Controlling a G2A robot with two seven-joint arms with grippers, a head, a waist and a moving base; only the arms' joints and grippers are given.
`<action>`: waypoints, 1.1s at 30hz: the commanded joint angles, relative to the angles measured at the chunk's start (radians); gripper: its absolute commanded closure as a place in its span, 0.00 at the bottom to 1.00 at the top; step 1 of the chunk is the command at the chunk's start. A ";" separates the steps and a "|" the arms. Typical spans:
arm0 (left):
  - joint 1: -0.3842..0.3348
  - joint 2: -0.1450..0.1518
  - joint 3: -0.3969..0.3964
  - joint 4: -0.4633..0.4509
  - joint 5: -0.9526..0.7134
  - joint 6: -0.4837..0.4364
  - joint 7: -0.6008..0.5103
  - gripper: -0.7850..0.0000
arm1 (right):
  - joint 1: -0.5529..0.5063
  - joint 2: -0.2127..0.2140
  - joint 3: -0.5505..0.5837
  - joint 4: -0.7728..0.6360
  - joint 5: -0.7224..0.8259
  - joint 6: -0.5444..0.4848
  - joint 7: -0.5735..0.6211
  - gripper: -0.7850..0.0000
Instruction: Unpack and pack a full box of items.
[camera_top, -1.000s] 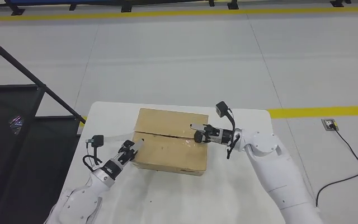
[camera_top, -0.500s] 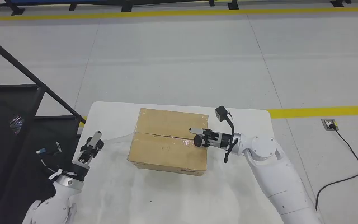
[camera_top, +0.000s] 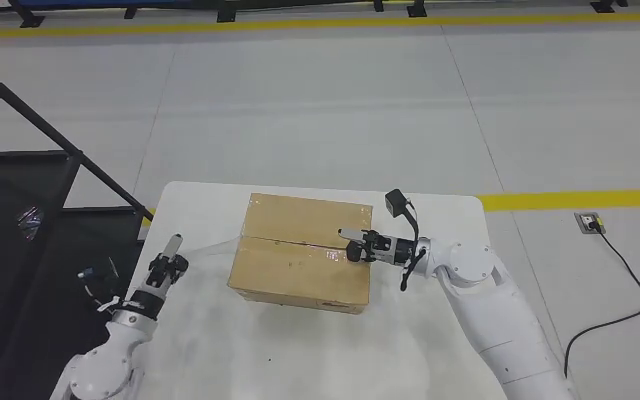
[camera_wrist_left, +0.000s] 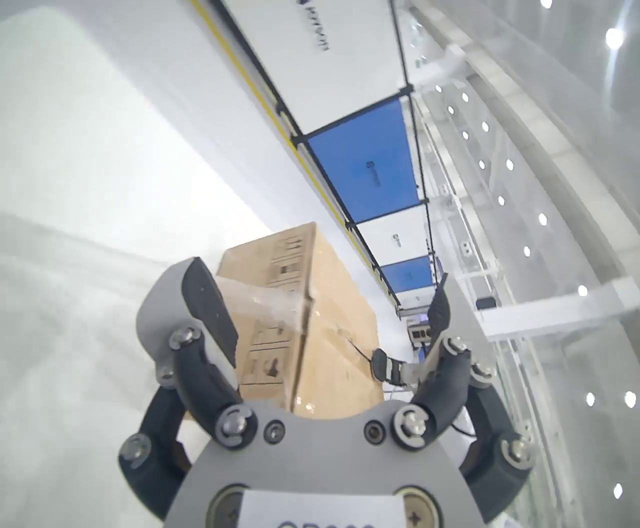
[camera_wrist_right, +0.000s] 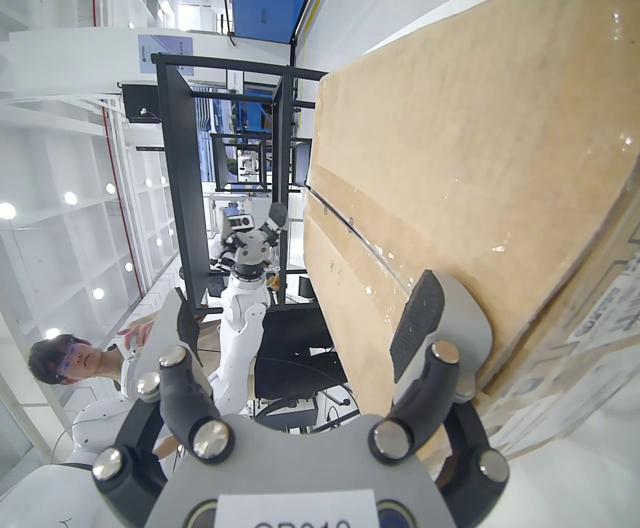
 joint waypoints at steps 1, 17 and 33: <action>-0.049 -0.010 0.050 0.093 -0.068 0.048 -0.006 0.00 | 0.000 0.000 0.000 0.000 0.000 0.000 0.000 0.00; -0.316 -0.064 0.179 0.506 -0.372 0.016 -0.140 0.00 | 0.000 0.000 0.000 0.000 0.000 0.000 0.000 0.00; -0.423 -0.089 0.188 0.590 -0.405 -0.183 -0.131 0.00 | 0.000 0.000 0.000 0.000 0.000 0.000 0.000 0.00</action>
